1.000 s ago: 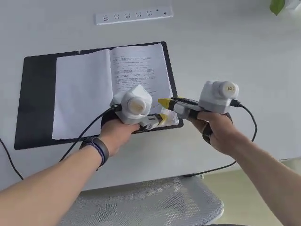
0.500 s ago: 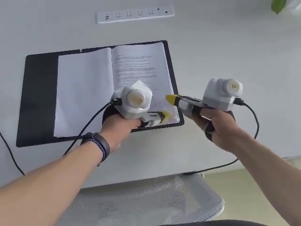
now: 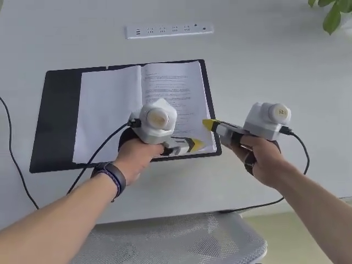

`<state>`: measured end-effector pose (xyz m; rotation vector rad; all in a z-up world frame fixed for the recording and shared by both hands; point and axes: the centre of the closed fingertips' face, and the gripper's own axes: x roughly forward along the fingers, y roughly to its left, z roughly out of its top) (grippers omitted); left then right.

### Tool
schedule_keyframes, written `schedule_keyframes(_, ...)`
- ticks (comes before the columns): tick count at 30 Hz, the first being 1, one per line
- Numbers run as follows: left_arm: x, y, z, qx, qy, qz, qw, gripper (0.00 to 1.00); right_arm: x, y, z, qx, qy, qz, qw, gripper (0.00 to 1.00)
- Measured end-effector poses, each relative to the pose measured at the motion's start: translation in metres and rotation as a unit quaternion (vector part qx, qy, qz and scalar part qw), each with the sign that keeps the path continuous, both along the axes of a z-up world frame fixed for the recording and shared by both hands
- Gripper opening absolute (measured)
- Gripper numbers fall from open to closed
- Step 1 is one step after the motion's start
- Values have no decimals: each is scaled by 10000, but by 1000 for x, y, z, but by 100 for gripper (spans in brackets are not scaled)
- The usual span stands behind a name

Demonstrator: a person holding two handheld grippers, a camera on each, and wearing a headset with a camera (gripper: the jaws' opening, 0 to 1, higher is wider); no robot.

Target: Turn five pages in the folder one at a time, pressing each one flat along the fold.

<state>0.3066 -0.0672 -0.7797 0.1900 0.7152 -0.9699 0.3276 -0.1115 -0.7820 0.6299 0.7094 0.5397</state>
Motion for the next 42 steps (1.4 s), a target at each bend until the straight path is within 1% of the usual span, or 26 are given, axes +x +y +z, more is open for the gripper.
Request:
schedule_keyframes(5, 0, 14, 5, 13, -19, 127, 9999, 64, 0, 2, 5, 21, -1, -46, 10000, 0)
schedule_keyframes(8, 0, 25, 9, 1, -28, 225, 9997, 65, 1, 4, 8, 4, -42, -32, 10000, 0)
schedule_keyframes(12, -2, 37, 11, 22, -28, 268, 9996, 66, 2, 8, 14, -22, -102, 12, 9999, 0)
schedule_keyframes(17, -1, 54, 20, -27, -69, 440, 9990, 67, 3, 15, 22, -54, -183, 120, 9997, 0)
schedule_keyframes(20, 1, 67, 23, -43, -110, 539, 9985, 67, 4, 22, 31, -76, -264, 220, 9994, 0)
schedule_keyframes(23, 0, 76, 27, -71, -117, 602, 9981, 67, 5, 29, 37, -98, -339, 303, 9989, 0)
schedule_keyframes(25, -1, 83, 29, -98, -111, 632, 9979, 68, 8, 36, 41, -78, -388, 355, 9986, 0)
schedule_keyframes(27, -1, 92, 29, -67, -142, 671, 9976, 68, 9, 44, 44, -66, -423, 407, 9983, 0)
schedule_keyframes(30, -1, 105, 33, -85, -167, 783, 9968, 68, 11, 61, 51, -21, -502, 540, 9973, 0)
schedule_keyframes(32, -2, 112, 35, -94, -185, 825, 9964, 68, 11, 70, 54, -12, -551, 631, 9965, 0)
schedule_keyframes(35, -3, 126, 39, -80, -231, 894, 9957, 68, 10, 91, 61, -10, -621, 844, 9945, 0)
schedule_keyframes(37, -3, 134, 39, -50, -260, 923, 9954, 68, 10, 101, 64, 9, -651, 922, 9936, 0)
schedule_keyframes(39, -3, 148, 40, -27, -274, 1014, 9945, 69, 10, 112, 67, 16, -689, 1017, 9924, 0)
schedule_keyframes(42, -4, 162, 42, -19, -302, 1100, 9935, 69, 9, 130, 72, -6, -749, 1198, 9900, 0)
